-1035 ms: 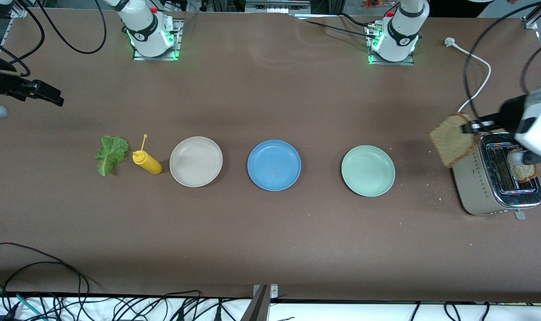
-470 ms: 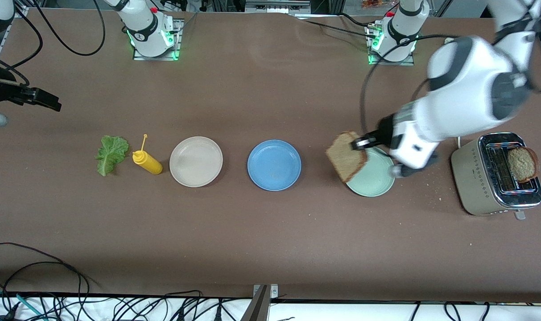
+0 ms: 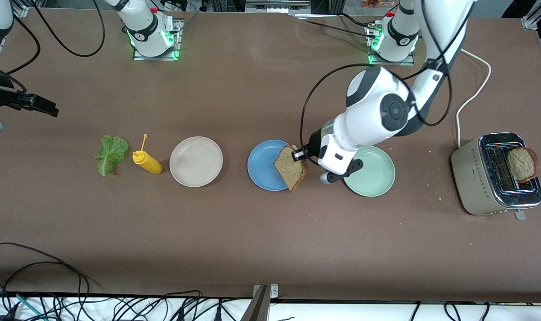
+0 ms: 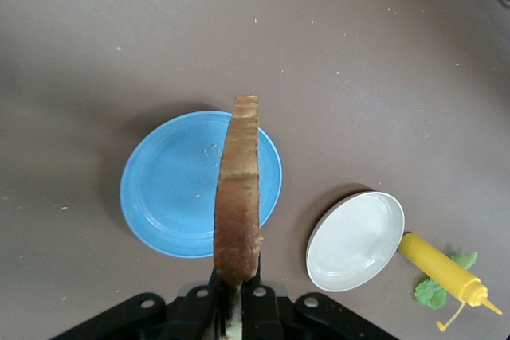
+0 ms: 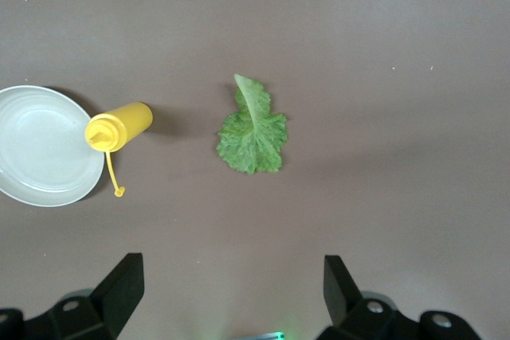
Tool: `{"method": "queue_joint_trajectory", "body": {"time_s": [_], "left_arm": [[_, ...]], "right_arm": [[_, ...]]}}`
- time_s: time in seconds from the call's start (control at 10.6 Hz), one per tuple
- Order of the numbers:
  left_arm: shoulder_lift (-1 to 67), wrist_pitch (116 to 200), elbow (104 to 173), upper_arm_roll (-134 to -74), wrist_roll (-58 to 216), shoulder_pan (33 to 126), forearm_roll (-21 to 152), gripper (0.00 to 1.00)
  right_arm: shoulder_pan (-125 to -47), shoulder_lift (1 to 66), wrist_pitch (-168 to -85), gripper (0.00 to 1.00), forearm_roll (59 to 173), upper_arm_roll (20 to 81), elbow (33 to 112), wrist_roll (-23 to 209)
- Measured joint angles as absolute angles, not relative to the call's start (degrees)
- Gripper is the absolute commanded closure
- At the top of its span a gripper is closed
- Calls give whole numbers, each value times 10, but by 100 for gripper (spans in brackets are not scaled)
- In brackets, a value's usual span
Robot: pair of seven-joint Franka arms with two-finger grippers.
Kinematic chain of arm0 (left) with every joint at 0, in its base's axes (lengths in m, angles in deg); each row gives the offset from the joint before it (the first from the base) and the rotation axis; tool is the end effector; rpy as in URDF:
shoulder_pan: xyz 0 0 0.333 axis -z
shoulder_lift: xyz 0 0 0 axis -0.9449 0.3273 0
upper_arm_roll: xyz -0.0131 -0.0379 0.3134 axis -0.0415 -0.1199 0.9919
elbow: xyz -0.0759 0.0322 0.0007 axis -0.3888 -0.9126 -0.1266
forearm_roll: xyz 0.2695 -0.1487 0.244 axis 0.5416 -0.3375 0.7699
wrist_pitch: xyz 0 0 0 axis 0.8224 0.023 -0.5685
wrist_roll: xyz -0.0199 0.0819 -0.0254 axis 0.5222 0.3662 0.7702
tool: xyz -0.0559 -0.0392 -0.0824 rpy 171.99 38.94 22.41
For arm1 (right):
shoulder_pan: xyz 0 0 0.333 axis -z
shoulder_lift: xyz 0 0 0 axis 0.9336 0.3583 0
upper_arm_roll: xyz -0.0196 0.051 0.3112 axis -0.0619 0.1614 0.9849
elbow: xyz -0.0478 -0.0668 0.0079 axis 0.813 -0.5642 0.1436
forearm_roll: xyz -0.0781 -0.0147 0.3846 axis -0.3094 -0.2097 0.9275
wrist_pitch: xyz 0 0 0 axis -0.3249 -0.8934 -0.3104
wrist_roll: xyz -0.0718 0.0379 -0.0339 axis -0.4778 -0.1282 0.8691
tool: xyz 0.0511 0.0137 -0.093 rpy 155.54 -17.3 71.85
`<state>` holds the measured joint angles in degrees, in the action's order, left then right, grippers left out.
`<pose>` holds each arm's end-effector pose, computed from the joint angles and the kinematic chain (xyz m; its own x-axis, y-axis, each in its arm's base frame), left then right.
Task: Make sandwich in blue plate with both arms
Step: 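Carry the bread to the blue plate while the right gripper reaches lettuce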
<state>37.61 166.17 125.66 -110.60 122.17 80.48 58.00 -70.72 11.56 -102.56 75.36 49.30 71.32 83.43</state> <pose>0.6092 -0.3639 0.3970 0.8767 0.3989 -0.2687 0.4770 -0.7927 0.3796 0.5537 -0.0553 0.5510 0.9775 -0.1684 -0.1267 -0.1602 -0.9845 0.0720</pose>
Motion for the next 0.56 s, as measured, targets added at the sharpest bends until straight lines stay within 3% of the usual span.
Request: {"method": "queue_joint_trajectory", "body": {"time_s": [0.56], "left_arm": [[445,1744,1257,-1105,1222,861,580,100]], "right_arm": [[-681,175,-1032,0,754,485,715,892]]}}
